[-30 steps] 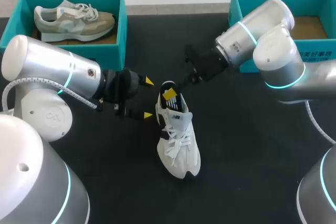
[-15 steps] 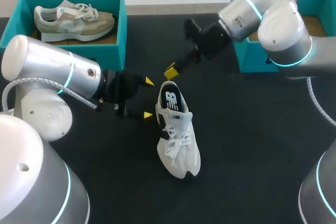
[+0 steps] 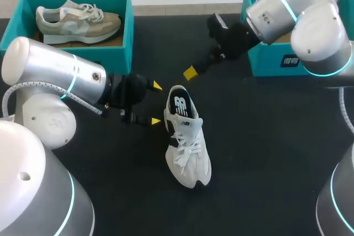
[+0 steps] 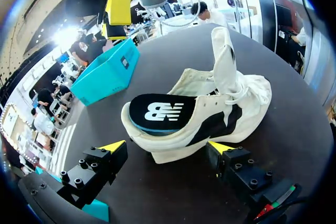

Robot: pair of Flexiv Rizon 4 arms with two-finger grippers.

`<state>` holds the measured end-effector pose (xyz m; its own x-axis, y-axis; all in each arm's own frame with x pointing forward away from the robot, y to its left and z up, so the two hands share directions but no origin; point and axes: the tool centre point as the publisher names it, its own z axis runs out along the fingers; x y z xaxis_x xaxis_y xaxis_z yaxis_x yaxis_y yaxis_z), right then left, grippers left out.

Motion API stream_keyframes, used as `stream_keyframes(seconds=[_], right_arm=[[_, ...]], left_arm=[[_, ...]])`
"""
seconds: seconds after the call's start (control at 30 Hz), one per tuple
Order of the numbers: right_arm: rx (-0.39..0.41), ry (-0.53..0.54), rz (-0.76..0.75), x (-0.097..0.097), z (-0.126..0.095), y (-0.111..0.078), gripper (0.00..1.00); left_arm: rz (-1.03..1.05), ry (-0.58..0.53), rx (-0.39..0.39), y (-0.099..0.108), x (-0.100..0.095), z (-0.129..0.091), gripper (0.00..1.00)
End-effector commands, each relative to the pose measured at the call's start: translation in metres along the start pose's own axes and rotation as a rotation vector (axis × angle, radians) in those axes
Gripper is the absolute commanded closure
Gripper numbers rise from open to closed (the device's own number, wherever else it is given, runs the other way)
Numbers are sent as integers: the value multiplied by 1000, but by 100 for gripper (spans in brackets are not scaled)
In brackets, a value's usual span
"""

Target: Take the shoe out of the shoebox, open the shoe tongue, remove and reinsert the insole, then place the shoe into the shoebox

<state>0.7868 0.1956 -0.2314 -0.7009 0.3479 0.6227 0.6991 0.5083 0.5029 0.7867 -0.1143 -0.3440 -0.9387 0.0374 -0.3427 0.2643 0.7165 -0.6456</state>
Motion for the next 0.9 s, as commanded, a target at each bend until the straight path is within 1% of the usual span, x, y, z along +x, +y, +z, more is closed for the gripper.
stream_keyframes(seconds=[0.03, 0.63, 0.67, 0.7, 0.73, 0.8, 0.83, 0.9], right_arm=[[79, -476, 96, 17, -9, -7, 100], [79, -476, 96, 17, -9, -7, 100], [37, -490, 118, 14, -7, -9, 100], [-16, -535, 164, 11, -4, -10, 100], [22, -598, 185, 8, -1, -12, 100], [-10, -665, 237, 3, 9, -14, 100], [-9, -682, 254, 0, 14, -16, 100], [-37, -723, 288, -5, 23, -17, 100]], left_arm=[[0, 1, -2, 0, 0, 0, 0], [0, 1, -2, 0, 0, 0, 0], [0, 1, -2, 0, 0, 0, 0], [0, 1, -2, 0, 0, 0, 0], [0, 1, -2, 0, 0, 0, 0], [0, 1, -2, 0, 0, 0, 0], [0, 1, -2, 0, 0, 0, 0], [0, 1, -2, 0, 0, 0, 0]])
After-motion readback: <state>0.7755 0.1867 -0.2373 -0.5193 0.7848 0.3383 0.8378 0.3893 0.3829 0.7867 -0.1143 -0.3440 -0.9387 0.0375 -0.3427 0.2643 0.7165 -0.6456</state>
